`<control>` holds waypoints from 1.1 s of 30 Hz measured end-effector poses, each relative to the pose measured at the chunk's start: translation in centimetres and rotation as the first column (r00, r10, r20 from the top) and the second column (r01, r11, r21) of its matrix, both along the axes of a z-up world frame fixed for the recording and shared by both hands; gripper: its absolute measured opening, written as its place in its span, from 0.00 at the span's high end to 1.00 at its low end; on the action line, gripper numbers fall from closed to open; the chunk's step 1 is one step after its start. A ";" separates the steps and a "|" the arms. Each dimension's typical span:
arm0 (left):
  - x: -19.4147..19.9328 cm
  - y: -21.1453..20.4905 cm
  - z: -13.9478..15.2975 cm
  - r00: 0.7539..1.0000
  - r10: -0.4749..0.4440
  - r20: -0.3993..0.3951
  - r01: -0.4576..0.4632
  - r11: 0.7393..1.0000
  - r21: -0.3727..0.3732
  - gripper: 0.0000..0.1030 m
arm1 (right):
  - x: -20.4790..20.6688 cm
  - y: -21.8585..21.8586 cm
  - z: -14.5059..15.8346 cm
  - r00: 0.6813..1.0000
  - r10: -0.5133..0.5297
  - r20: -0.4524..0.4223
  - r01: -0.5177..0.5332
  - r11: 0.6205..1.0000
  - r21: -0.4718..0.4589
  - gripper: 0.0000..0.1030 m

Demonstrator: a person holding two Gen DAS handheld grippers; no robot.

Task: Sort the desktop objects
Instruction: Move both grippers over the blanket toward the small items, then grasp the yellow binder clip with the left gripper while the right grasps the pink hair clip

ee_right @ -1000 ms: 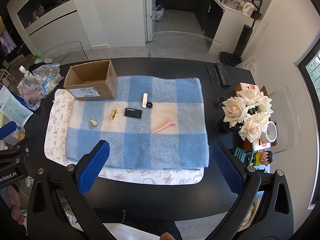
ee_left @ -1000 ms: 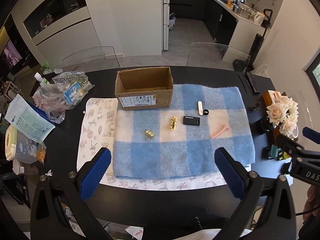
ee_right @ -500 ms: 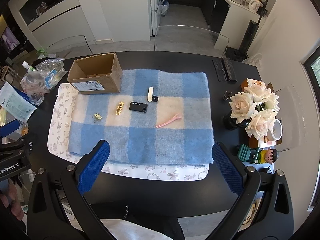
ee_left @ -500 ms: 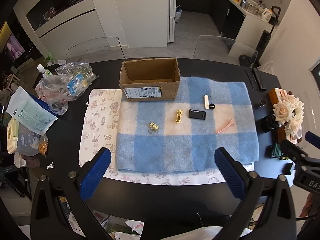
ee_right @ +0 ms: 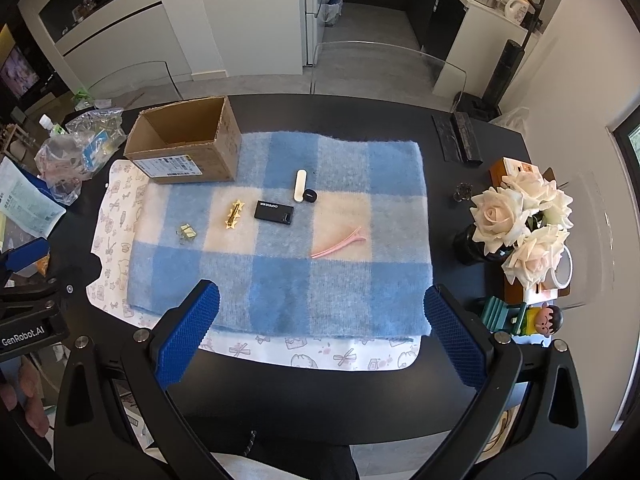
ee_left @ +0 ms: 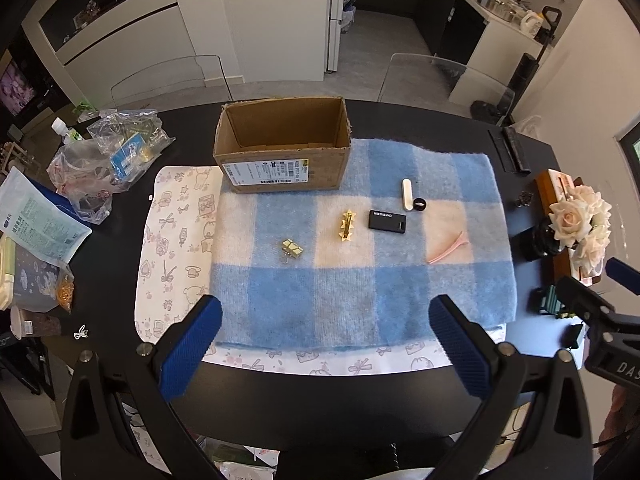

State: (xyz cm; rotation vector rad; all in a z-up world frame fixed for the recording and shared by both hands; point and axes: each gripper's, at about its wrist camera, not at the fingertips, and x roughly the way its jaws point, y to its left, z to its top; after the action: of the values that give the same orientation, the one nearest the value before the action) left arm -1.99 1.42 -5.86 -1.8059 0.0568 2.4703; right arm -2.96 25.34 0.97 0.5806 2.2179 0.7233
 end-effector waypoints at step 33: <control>-7.0 -1.6 -21.9 0.989 0.123 0.085 -0.126 0.991 0.034 0.00 | -17.1 12.8 -12.8 0.988 0.054 -0.144 -0.064 0.996 -0.066 0.00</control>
State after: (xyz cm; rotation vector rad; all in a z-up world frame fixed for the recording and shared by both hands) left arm -8.95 -0.15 -27.74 -1.9498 -0.1127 2.4547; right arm -20.01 38.14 -11.85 0.5483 2.3913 0.6483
